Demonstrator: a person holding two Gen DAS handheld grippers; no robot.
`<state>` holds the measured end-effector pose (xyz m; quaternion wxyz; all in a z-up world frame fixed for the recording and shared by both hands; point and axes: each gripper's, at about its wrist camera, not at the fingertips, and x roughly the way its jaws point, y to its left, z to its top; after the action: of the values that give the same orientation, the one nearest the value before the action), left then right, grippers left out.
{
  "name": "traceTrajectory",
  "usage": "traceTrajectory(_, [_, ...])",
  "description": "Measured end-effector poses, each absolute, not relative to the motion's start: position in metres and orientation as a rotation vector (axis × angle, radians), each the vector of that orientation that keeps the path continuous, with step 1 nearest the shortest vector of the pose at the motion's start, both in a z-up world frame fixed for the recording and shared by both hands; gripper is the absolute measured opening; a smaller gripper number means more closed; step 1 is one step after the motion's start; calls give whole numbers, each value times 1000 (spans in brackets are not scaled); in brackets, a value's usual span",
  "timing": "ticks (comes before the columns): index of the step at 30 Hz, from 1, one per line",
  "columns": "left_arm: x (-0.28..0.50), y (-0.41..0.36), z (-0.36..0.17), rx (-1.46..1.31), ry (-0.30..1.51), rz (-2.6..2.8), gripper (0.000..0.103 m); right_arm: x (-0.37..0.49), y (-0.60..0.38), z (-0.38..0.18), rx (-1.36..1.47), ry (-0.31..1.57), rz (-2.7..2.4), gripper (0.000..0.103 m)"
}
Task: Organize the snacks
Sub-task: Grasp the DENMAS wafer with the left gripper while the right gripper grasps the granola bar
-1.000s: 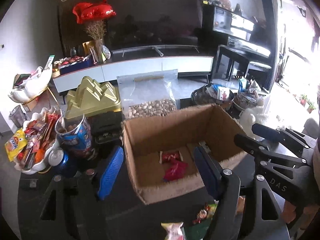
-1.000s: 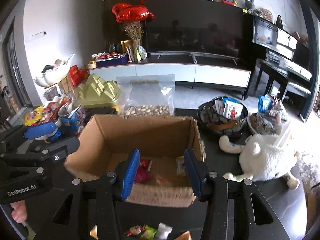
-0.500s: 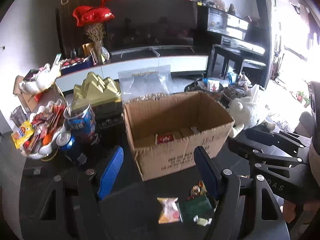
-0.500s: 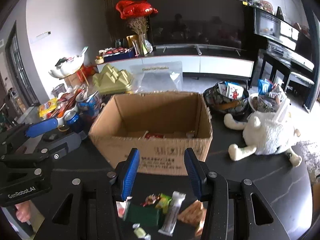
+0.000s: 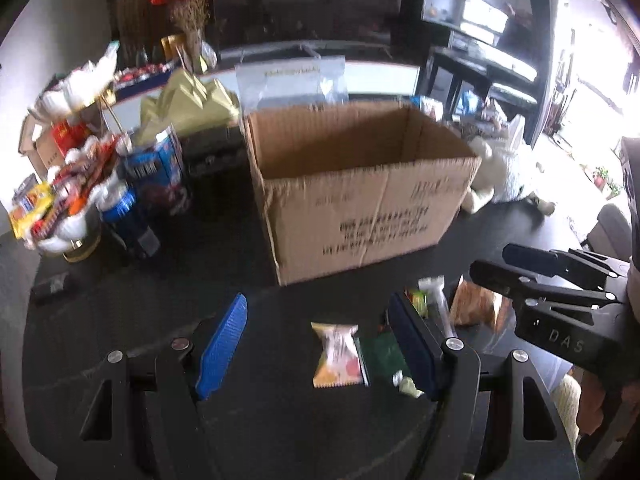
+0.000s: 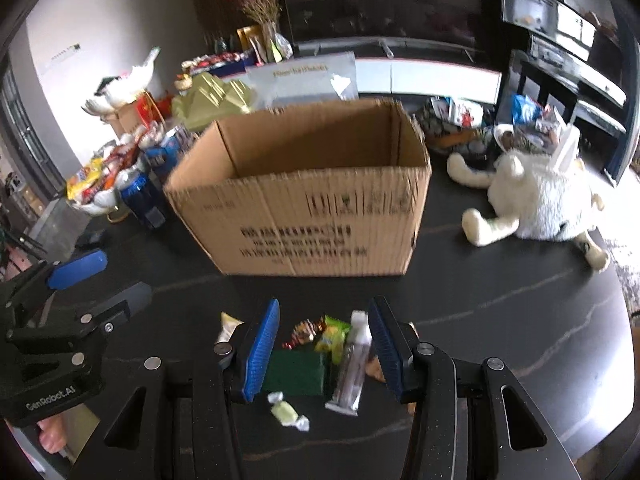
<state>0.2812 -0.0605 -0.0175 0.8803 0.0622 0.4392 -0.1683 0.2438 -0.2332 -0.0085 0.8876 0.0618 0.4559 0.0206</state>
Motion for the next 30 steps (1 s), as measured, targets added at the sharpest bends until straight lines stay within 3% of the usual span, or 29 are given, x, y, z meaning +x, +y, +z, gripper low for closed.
traceTrajectory(8, [287, -65, -51, 139, 1021, -376, 70, 245, -236, -40, 142, 1042, 23, 48])
traceTrajectory(19, [301, -69, -94, 119, 1133, -403, 57, 254, -236, -75, 161, 1138, 4, 47])
traceTrajectory(30, [315, -75, -115, 90, 1203, -431, 49, 264, -242, -98, 198, 1199, -14, 39])
